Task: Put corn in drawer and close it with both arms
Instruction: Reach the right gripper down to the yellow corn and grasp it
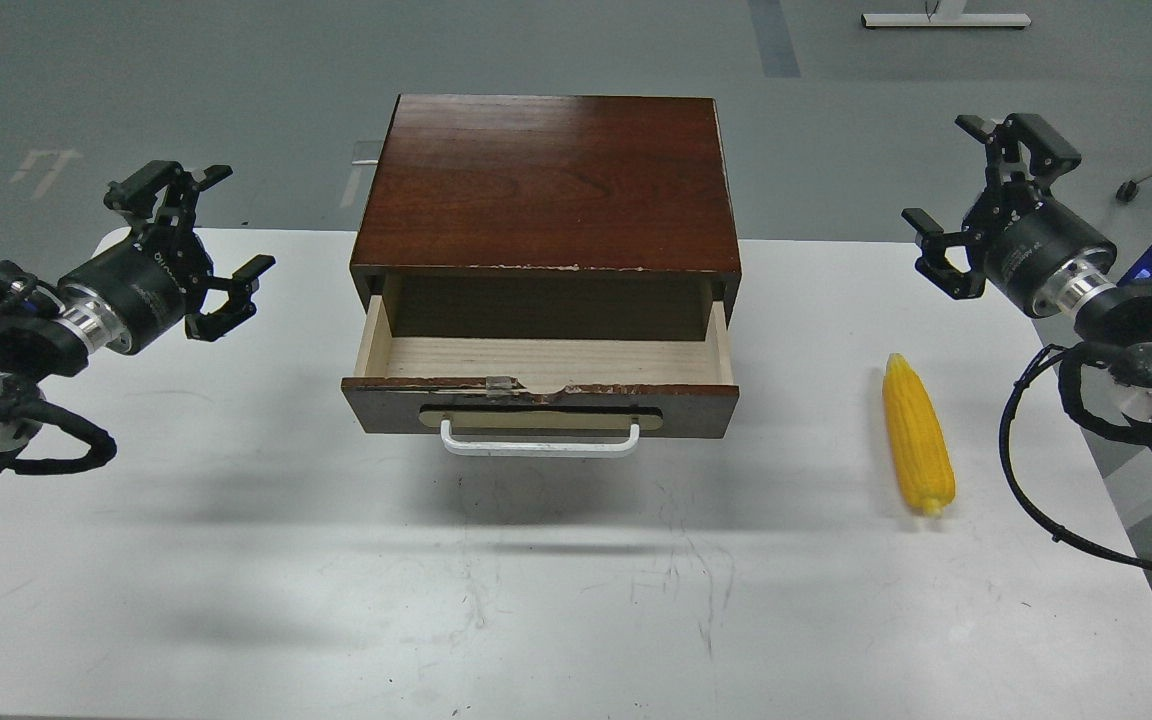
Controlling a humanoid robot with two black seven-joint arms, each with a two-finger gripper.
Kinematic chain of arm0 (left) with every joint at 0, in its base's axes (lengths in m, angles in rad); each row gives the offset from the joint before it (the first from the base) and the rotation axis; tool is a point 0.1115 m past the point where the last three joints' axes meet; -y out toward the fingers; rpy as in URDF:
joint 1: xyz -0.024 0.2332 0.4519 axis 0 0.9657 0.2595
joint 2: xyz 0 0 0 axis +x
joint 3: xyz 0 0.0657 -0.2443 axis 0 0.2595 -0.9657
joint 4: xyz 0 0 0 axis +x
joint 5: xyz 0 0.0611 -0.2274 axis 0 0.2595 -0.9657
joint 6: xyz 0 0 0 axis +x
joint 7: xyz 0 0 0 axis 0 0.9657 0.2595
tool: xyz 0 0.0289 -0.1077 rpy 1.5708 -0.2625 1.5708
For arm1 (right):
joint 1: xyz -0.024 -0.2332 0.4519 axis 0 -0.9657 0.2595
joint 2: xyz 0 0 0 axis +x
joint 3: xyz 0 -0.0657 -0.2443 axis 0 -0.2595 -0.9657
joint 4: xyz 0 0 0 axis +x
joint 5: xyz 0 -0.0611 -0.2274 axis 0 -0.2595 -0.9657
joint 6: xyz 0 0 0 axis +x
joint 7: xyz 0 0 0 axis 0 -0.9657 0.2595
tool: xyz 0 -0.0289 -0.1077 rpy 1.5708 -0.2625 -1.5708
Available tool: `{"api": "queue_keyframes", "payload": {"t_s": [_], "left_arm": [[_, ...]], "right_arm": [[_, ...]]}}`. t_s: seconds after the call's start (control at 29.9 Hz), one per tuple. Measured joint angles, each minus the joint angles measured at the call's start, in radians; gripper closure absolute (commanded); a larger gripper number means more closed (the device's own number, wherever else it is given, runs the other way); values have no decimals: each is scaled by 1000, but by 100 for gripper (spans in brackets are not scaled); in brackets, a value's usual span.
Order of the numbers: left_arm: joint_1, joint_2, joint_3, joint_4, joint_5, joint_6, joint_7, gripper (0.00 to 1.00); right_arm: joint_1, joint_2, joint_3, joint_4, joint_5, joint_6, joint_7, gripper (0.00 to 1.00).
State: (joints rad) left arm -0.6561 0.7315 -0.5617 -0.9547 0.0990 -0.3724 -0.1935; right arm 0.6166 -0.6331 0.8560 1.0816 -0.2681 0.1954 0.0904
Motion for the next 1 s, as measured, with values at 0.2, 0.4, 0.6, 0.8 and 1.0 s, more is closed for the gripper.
{"api": "queue_keyframes", "payload": {"t_s": [0.2,0.4,0.6,0.8,1.0], "left_arm": [[3,-36,2,1,1,3,0,1],[4,-56,2,7,1,8,0,1],[4,-74,2,13,1,10,0,1],[7,-78,1,14,1,10,0,1],[22,-77,0,16,1,11,0,1]], "right_arm": [[11,-94,-83,12,-293,-14,0,0],[14,-176,-138,16,-835,-106,64,0],[8,-202,-323,17,-1297,-204,105,0],[-17,-191,-409,3,-1427,-249,129,1],[-70,-103,-423,-57,-1429,-254,125,1]]}}
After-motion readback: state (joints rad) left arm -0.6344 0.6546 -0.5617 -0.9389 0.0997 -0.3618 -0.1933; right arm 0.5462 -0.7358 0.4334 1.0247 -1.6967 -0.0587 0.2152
